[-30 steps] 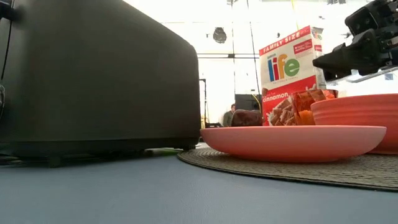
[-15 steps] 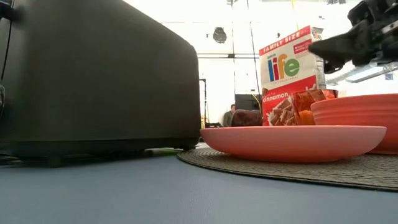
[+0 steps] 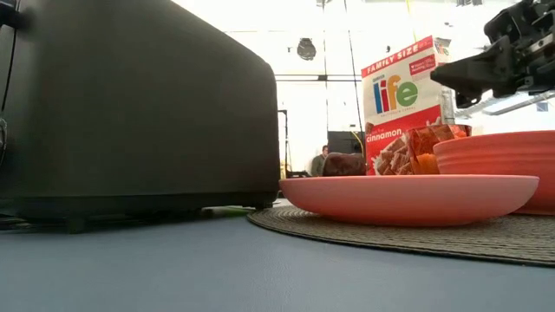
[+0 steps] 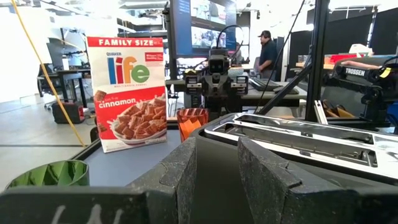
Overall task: Arrange a breakfast setting
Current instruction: Return to Home Position
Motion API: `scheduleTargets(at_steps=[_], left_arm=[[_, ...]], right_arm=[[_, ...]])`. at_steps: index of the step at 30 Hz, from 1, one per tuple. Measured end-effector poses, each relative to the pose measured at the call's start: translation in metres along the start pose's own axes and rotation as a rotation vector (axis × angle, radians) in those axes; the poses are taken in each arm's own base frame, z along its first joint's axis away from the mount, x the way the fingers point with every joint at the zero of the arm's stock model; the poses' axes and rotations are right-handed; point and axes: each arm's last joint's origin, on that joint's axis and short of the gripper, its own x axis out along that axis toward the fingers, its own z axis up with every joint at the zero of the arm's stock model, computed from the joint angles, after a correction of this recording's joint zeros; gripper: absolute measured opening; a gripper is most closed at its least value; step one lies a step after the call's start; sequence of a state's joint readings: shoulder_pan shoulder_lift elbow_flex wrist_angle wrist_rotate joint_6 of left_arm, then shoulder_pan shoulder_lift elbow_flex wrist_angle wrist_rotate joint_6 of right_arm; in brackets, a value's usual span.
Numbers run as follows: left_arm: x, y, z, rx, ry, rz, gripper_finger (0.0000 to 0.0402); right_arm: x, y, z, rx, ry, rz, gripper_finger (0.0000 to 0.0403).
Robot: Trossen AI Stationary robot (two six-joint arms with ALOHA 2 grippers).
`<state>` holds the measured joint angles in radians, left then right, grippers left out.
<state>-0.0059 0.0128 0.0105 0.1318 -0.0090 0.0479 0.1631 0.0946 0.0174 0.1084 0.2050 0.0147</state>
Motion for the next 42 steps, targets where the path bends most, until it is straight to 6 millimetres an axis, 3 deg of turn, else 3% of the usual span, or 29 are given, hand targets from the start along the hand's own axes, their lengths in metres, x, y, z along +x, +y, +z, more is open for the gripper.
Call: scheduleTargets(at_steps=[42], left_arm=[[0.0, 0.0, 0.0, 0.0, 0.0, 0.0, 0.0124]], right_arm=[[-0.0057, -0.0024, 0.0017, -0.047, -0.033, -0.013, 0.0055]])
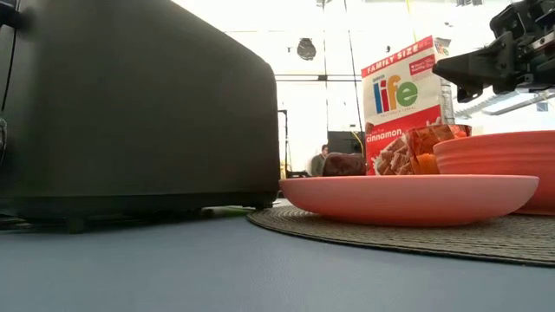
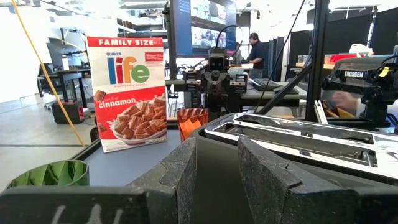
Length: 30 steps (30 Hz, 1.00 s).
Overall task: Arrange a breakfast setting
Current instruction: Return to Home Position
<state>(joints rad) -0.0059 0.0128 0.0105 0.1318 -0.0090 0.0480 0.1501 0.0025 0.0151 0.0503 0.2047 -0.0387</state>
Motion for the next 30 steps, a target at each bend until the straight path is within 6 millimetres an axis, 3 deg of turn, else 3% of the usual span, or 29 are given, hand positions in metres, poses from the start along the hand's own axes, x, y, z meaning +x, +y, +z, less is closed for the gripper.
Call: scheduleTargets(at_steps=[30], left_arm=[[0.0, 0.0, 0.0, 0.0, 0.0, 0.0, 0.0124]], right_arm=[[0.0027, 0.0006, -0.003, -0.008, 0.038, -0.001, 0.0055]])
